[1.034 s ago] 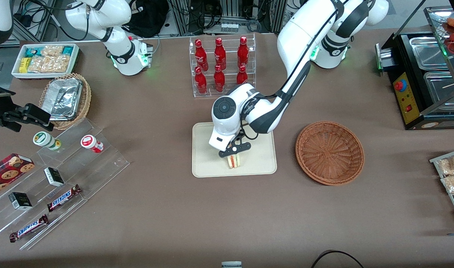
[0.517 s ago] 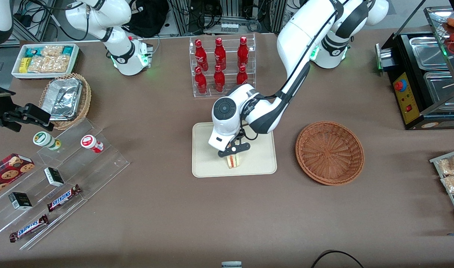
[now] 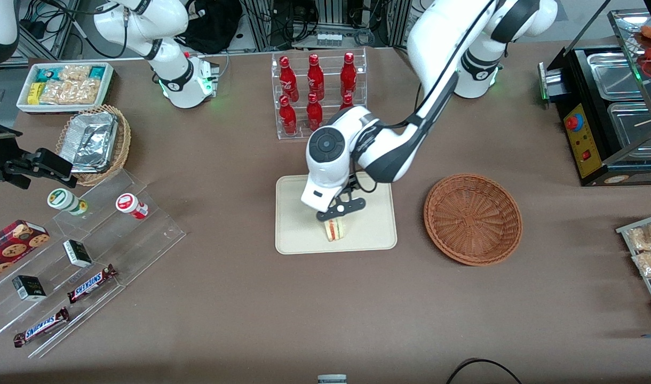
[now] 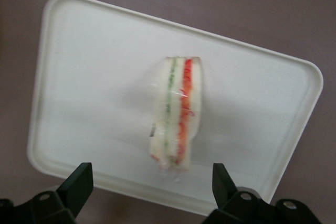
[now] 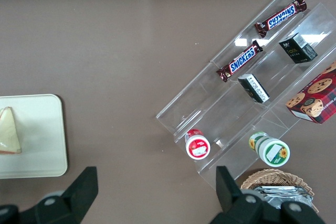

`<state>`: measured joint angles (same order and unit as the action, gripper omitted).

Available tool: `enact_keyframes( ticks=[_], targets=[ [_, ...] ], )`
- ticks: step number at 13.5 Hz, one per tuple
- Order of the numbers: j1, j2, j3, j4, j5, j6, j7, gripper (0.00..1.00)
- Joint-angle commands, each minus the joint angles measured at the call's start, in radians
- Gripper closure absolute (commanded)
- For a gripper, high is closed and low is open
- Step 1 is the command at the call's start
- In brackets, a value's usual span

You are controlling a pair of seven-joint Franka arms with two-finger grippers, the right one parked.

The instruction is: Place sandwich from basket to tray

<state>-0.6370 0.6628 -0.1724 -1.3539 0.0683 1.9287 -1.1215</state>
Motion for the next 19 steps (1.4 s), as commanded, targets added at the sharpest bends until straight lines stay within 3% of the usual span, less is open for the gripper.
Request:
enact_keyframes(
  ticks=[1,5,8,14,19],
  targets=[
    [0.029,-0.072,0.016,-0.021,-0.002,-0.120,0.038,0.00],
    [0.100,-0.112,0.040,-0.034,0.042,-0.186,0.117,0.00],
    [0.187,-0.211,0.040,-0.158,0.042,-0.180,0.228,0.00],
    [0.327,-0.305,0.040,-0.269,0.042,-0.181,0.368,0.00],
    [0.434,-0.442,0.040,-0.372,0.007,-0.212,0.589,0.00]
  ],
)
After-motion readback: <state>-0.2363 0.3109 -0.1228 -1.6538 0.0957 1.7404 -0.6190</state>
